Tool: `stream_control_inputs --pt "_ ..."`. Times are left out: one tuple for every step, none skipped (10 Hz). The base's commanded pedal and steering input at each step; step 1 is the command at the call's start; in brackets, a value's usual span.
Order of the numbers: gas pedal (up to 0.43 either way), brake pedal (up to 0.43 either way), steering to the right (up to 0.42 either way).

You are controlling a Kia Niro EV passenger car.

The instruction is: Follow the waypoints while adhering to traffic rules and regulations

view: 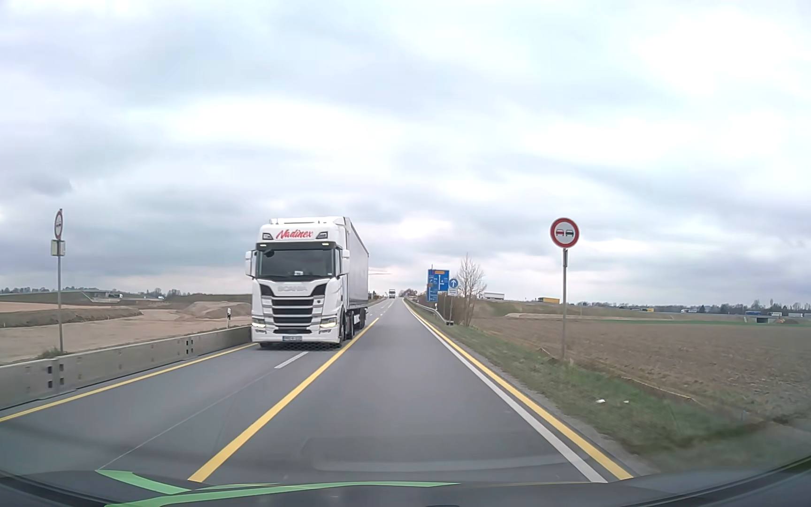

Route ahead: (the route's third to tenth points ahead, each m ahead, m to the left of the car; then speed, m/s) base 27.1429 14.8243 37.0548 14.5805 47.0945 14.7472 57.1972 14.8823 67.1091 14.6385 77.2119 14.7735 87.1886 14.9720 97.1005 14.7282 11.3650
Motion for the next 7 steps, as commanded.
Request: stream_control_inputs --pt "0.087 0.000 0.000" --pt "0.098 0.000 0.000" --pt "0.098 0.000 0.003" --pt "0.098 0.000 0.003" --pt "0.098 0.000 0.003" --pt "0.098 0.000 0.002" --pt "0.098 0.000 0.001"
